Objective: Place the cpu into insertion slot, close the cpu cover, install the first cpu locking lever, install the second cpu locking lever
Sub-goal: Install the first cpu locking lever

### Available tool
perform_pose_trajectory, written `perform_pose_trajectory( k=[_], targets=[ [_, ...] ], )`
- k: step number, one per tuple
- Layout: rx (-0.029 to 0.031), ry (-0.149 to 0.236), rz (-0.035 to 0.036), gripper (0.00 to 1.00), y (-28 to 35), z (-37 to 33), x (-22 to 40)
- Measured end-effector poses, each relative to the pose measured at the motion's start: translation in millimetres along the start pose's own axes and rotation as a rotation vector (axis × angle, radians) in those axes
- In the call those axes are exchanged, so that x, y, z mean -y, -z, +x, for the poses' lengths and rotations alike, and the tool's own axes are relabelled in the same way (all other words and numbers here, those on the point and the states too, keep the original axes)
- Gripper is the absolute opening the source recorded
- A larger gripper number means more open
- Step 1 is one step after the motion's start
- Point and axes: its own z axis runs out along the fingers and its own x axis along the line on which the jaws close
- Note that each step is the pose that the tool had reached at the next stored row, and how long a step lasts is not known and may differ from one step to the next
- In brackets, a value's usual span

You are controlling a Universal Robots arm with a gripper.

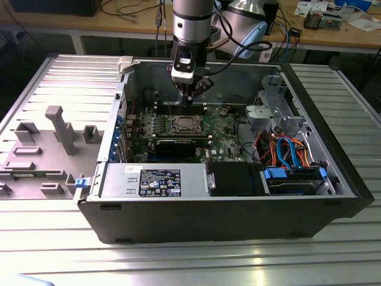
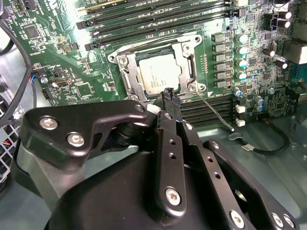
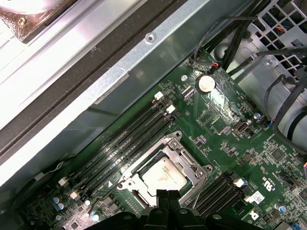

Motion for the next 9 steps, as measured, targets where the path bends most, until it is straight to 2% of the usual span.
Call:
perform_pose_trajectory(
  k=[5,9],
  targets=[
    [0.0000,0.003,0.0000,0.11,0.0,-0.1,0.1],
    [-0.0001,0.039,-0.0006,0.11,0.0,-0.1,0.1]
  ],
)
